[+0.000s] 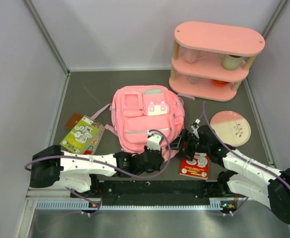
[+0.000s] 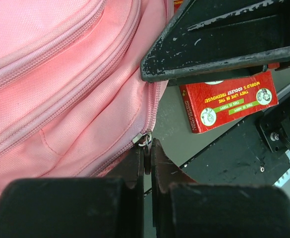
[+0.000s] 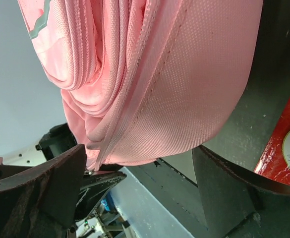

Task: Pack the student bag
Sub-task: Unzip the student bag at the center of the board.

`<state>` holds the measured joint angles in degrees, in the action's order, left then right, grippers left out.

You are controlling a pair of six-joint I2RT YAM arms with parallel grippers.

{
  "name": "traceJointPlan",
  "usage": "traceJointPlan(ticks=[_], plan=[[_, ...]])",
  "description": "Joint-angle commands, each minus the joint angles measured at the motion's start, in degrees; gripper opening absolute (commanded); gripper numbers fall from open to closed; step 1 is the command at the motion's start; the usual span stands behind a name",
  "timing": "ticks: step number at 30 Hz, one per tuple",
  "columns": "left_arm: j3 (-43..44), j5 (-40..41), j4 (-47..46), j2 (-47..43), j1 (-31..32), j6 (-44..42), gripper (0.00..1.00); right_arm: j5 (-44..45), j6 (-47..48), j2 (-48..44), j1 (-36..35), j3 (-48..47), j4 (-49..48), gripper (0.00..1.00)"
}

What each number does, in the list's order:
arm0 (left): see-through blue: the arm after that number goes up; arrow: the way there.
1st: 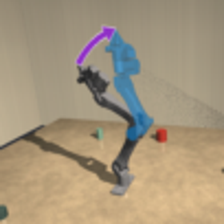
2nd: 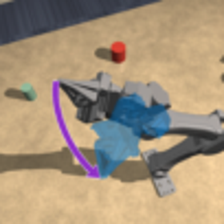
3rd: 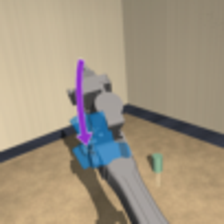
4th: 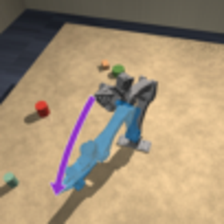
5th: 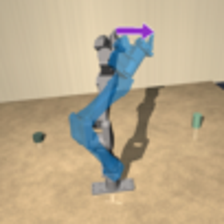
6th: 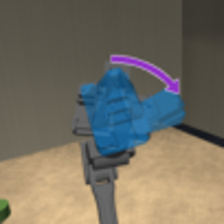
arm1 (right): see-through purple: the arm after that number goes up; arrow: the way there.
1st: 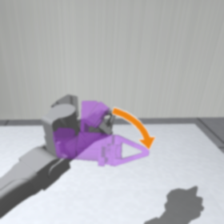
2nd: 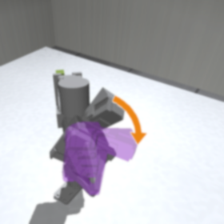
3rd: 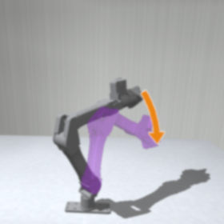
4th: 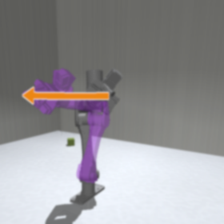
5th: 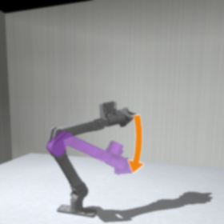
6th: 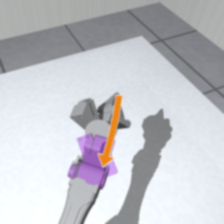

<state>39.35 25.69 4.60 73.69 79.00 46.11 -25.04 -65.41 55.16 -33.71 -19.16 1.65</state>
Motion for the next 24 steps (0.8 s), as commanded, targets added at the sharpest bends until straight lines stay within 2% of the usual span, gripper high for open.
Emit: traceJointPlan(ticks=[1, 5, 8, 9, 11, 12, 14, 15, 16, 17, 20, 22, 24], plan=[[2.0, 0.1, -6.6, -0.7, 0.1, -1.3, 0.00, 1.7, -2.6, 0.2, -1.5, -3.4, -5.5, 0.86], [1.8, -0.5, -7.9, -0.6, 0.1, -1.7, 0.00, 3.4, -3.1, 0.8, -1.7, -3.5, -5.5, 0.85], [2.1, -2.0, -8.3, 0.3, 0.1, -2.8, 0.00, 3.5, -4.6, 2.4, -1.8, -2.9, -8.5, 0.78], [2.2, -2.5, -8.3, 0.5, 0.1, -3.2, 0.00, 3.6, -4.7, 2.8, -1.9, -3.2, -8.8, 0.67], [2.3, -3.5, -8.4, 0.8, 0.1, -3.6, 0.00, 4.2, -3.6, 4.8, -1.9, -4.6, -7.8, 0.58], [2.3, -3.8, -8.4, 0.9, 0.1, -4.0, 0.00, 4.3, -3.0, 5.5, -1.9, -5.1, -7.4, 0.44], [2.1, -4.1, -8.4, 0.6, 0.1, -4.3, 0.00, 5.4, -1.3, 6.7, -1.9, -6.2, -5.6, 0.29], [1.9, -3.9, -8.3, 0.3, 0.0, -4.4, 0.00, 6.0, -0.9, 6.9, -1.9, -6.9, -5.1, 0.11], [1.5, -3.7, -8.0, -0.3, 0.1, -4.4, 0.00, 8.0, 0.2, 7.1, -1.8, -7.3, -4.5, 0.03], [1.3, -3.1, -7.8, -0.6, 0.0, -4.3, 0.00, 9.0, 0.8, 7.1, -1.6, -8.2, -3.3, 0.00], [0.2, 0.1, -4.9, -2.7, 0.1, -3.1, 0.00, 15.3, 5.2, 7.0, -1.0, -10.4, 1.8, 0.00], [-0.9, 2.5, 0.5, -4.4, 0.0, -2.2, 0.00, 20.6, 9.6, 7.2, 0.1, -11.9, 6.3, 0.00], [-1.9, 6.3, 4.2, -5.8, 0.0, -0.1, 0.00, 22.2, 11.9, 7.7, 2.8, -13.3, 7.5, 0.00]])
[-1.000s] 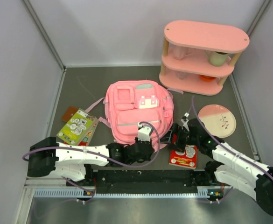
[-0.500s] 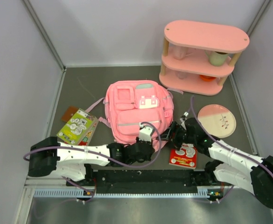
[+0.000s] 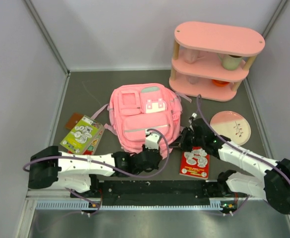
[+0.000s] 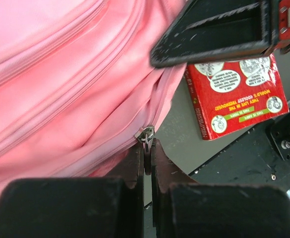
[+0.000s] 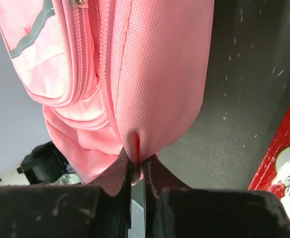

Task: Pack the student bag
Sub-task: Unzip the student bag at the center of the board.

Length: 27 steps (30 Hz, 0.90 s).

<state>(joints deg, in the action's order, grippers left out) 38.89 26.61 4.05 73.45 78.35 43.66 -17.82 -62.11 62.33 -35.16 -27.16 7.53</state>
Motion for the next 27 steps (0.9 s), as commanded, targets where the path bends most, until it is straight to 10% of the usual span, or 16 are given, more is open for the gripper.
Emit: traceJointPlan(ticks=[1, 15, 20, 27], plan=[[-2.6, 6.9, 9.1, -7.3, 0.5, 3.6, 0.00, 14.6, 10.5, 1.2, 5.4, -5.6, 1.7, 0.00], [-14.1, 12.6, 23.4, -22.2, -5.5, 18.4, 0.00, -1.1, 21.4, 5.7, 13.6, -12.7, 2.7, 0.03], [-14.2, 9.3, 15.0, -22.7, -5.4, 11.4, 0.00, -3.8, 18.4, -5.3, 13.7, -8.4, 7.6, 0.77], [-10.8, 5.0, 6.6, -17.1, -5.2, 4.6, 0.00, -7.5, 0.3, -22.3, 8.9, 0.6, 5.7, 0.84]])
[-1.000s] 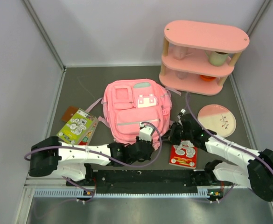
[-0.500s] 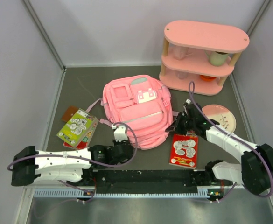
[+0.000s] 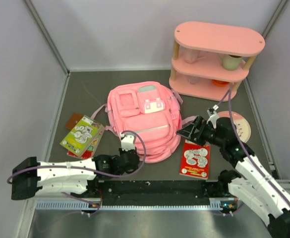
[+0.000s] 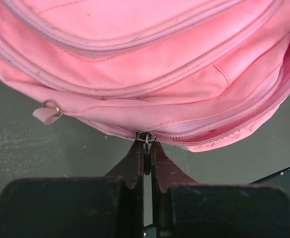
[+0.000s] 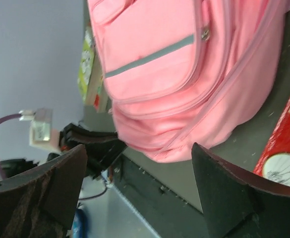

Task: Pack the student bag
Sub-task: Unzip the student bag at the center of the board.

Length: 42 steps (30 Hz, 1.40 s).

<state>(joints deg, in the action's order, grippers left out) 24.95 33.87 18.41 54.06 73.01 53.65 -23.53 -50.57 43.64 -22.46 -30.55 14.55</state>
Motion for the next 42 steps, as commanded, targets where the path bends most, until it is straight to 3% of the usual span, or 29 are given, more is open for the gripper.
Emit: traceJointPlan(ticks=[1, 7, 12, 20, 27, 30, 34, 37, 42], plan=[[3.6, -2.6, -8.2, 3.5, 0.1, -6.1, 0.00, -1.3, -12.9, -3.7, -5.4, 4.5, -3.5, 0.83], [6.2, -4.9, -11.1, 5.4, 0.3, -9.5, 0.00, 5.3, -24.4, 3.1, -18.8, 8.5, -17.8, 0.80], [6.3, -6.4, -13.4, 4.2, 0.5, -10.8, 0.00, 8.8, -28.8, 11.3, -23.2, 7.8, -25.8, 0.79], [6.1, -7.5, -15.7, 4.0, 0.9, -11.7, 0.00, 11.1, -32.3, 20.3, -25.2, 5.2, -28.9, 0.78], [6.3, -7.2, -15.9, 3.6, 1.0, -12.2, 0.00, 15.3, -34.3, 21.0, -27.6, 4.6, -27.2, 0.72], [6.6, -7.4, -16.0, 3.2, 1.0, -12.8, 0.00, 17.3, -34.2, 21.6, -28.3, 4.2, -26.4, 0.61], [6.6, -7.2, -16.3, 2.7, 0.9, -13.7, 0.00, 18.4, -33.3, 24.0, -27.9, 4.4, -28.7, 0.00], [7.0, -4.5, -11.1, 1.9, 1.0, -13.3, 0.00, 19.2, -28.4, 23.1, -25.7, 2.1, -23.8, 0.00], [6.4, 7.0, 0.4, -1.6, 0.1, -9.2, 0.00, 20.9, -21.7, 15.3, -19.7, 1.0, -15.5, 0.00]])
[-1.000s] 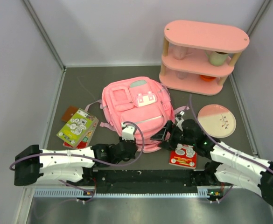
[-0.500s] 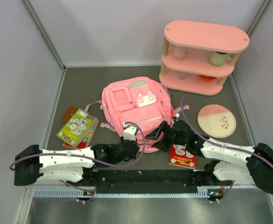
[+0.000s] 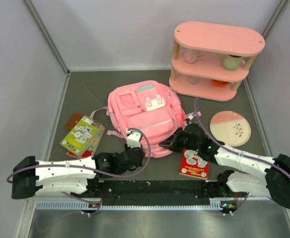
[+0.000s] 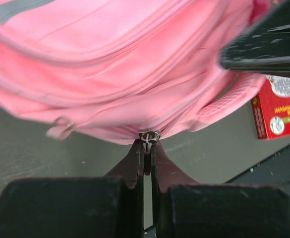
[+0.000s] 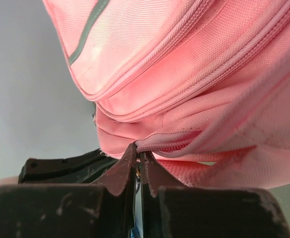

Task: Pack the student bag
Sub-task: Unzip the student bag at the center of the board.

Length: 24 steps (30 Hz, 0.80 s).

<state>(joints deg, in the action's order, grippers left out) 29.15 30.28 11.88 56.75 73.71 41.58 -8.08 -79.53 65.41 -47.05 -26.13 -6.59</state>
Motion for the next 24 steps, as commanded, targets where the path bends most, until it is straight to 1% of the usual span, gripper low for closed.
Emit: traceJointPlan(ticks=[1, 4, 5, 7, 9, 10, 11, 12, 13, 15, 16, 17, 18, 20, 21, 22, 23, 24], plan=[[2.1, 11.4, 11.0, -4.9, -1.5, 5.4, 0.00, 5.7, 7.9, -7.7, 5.6, -3.7, 6.4, 0.00], [0.8, 12.1, 16.5, -7.7, -6.2, 8.7, 0.00, 7.5, 9.7, -11.4, 6.4, -4.1, 10.4, 0.00], [0.0, 12.1, 16.9, -9.4, -8.6, 9.1, 0.00, 7.6, 9.8, -12.0, 6.2, -4.2, 11.1, 0.00], [-0.6, 12.8, 17.6, -11.1, -10.9, 9.5, 0.00, 7.3, 9.9, -13.2, 6.3, -3.7, 11.7, 0.00], [-0.8, 12.9, 17.5, -13.0, -15.3, 8.8, 0.00, 6.4, 9.6, -13.8, 6.2, -3.1, 11.7, 0.00], [-0.8, 12.3, 16.8, -13.2, -17.1, 6.3, 0.00, 6.2, 9.4, -14.7, 6.3, -2.4, 11.9, 0.00], [-0.6, 11.6, 15.6, -13.5, -20.2, 4.9, 0.00, 6.3, 9.1, -15.1, 6.3, -1.8, 12.0, 0.00], [-0.3, 10.9, 14.8, -13.3, -21.1, 3.6, 0.00, 6.4, 8.3, -15.7, 6.3, -0.9, 12.0, 0.00], [-0.2, 9.5, 13.8, -13.2, -21.6, 0.5, 0.00, 6.4, 8.2, -16.0, 6.2, -0.6, 11.7, 0.00], [0.4, 7.3, 11.3, -13.2, -21.6, -1.3, 0.00, 5.2, 8.0, -17.1, 6.2, 0.0, 9.4, 0.00], [0.4, 3.9, 10.3, -13.2, -21.6, -3.4, 0.00, 4.2, 8.0, -17.1, 6.2, 0.5, 7.8, 0.00], [0.6, 2.3, 9.5, -13.3, -21.6, -4.1, 0.00, 2.4, 7.6, -16.5, 6.0, 0.4, 5.5, 0.00], [0.8, 0.1, 8.2, -13.3, -21.6, -4.5, 0.00, 1.7, 6.5, -15.9, 5.8, -0.1, 4.8, 0.16], [0.8, -6.3, 5.7, -13.2, -21.4, -6.3, 0.00, 0.3, 4.7, -14.3, 4.1, -0.8, 3.0, 0.33], [0.7, -7.9, 3.3, -13.0, -21.3, -6.7, 0.00, 0.2, 3.8, -12.4, 3.0, -1.3, 0.5, 0.59], [0.6, -9.0, 2.5, -12.9, -21.2, -7.3, 0.00, 0.0, 2.7, -11.5, 2.0, -1.5, -0.9, 0.72], [0.8, -10.5, 1.9, -12.4, -20.8, -7.7, 0.00, 0.0, 0.5, -10.5, -0.3, -1.6, -2.2, 0.78], [1.0, -10.7, 1.7, -12.3, -20.4, -8.0, 0.00, -0.1, -0.4, -8.0, -1.4, -2.0, -5.3, 0.82]])
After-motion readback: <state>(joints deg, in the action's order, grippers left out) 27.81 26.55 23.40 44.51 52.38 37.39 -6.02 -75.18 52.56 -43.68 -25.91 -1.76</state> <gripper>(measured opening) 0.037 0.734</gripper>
